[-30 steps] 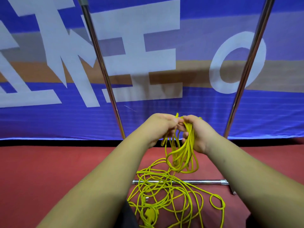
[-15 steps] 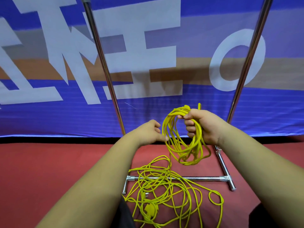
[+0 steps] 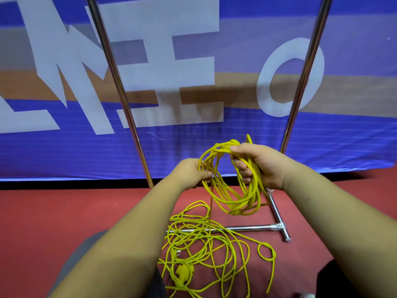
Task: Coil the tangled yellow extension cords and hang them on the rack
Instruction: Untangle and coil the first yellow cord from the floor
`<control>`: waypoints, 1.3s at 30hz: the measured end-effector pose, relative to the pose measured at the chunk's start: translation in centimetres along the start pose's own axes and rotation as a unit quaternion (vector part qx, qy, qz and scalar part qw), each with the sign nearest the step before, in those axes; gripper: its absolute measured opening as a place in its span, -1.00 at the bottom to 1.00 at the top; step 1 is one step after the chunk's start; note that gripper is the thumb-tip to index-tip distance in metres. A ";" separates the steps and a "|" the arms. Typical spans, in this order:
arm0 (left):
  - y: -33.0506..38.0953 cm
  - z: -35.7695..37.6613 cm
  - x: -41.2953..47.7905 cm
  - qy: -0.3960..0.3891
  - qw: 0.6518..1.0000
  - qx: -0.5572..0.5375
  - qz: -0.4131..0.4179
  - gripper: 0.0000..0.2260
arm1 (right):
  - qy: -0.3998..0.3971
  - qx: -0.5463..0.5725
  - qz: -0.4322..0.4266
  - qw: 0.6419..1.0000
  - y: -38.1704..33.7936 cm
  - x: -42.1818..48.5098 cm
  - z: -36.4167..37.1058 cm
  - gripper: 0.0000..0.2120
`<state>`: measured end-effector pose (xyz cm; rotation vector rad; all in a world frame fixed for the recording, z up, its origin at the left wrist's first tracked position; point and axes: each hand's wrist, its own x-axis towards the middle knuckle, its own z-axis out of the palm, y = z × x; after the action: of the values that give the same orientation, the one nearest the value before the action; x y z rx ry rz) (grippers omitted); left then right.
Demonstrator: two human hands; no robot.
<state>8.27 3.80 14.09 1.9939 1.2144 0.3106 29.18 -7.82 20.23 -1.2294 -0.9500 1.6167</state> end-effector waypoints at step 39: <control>-4.1 7.2 0.9 -0.223 0.967 0.108 -0.059 -0.62 | 0.057 0.212 -0.136 0.966 -3.0 -2.0 -1.0 -0.76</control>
<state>10.05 2.13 6.09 2.0152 1.0994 -0.3298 30.99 -8.67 23.37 -0.8459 -0.6244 1.4191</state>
